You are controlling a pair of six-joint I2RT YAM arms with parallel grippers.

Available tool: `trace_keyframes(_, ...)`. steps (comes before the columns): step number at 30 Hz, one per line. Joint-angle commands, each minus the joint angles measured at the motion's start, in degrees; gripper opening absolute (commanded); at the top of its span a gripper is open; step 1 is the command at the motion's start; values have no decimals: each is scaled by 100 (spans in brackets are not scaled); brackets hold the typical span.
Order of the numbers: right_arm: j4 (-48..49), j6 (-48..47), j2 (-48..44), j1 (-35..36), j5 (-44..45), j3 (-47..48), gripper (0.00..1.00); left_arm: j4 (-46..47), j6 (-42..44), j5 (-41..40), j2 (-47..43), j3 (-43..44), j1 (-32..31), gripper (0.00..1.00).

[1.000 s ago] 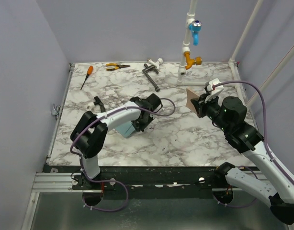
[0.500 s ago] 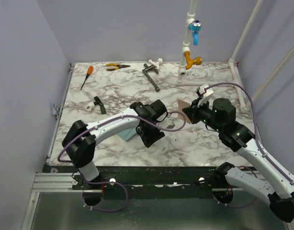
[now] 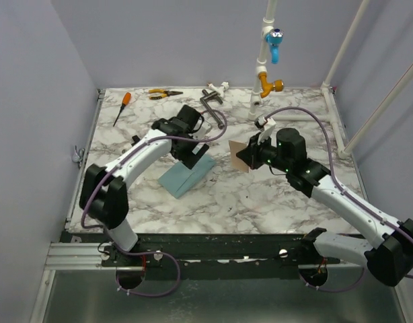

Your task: Place the letter into the envelope and seal it

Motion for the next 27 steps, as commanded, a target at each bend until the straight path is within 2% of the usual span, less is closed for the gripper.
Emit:
trace_keyframes(1,1039,469,618,-16,-576,70,1,421,-125,-1384,960,-423,-256,99)
trace_keyframes(4,1441,872,1041,-16,-591,99,1,692,-128,-1123,1125,-568,-243,99)
trace_keyframes(12,1788,1749,1935,-12,-345,179,1,1051,-22,-1290,1290,-891,-221,99)
trace_keyframes(15,1964,1947,2116,-13,-449,141,1,1009,20,-794,1346,-994,-227,99)
trace_keyframes(19,1954,2461,2297,-12,-167,130,1,930,16,-534,1221,-1037,-133,99)
trace_keyframes(24,2363,2800,2530,-12,-136,-5,1,936,38,-1060,1426,-1066,-217,99)
trace_keyframes(27,2499,2866,2737,-7,-143,-7,1,962,15,-1371,1547,-1057,-331,94)
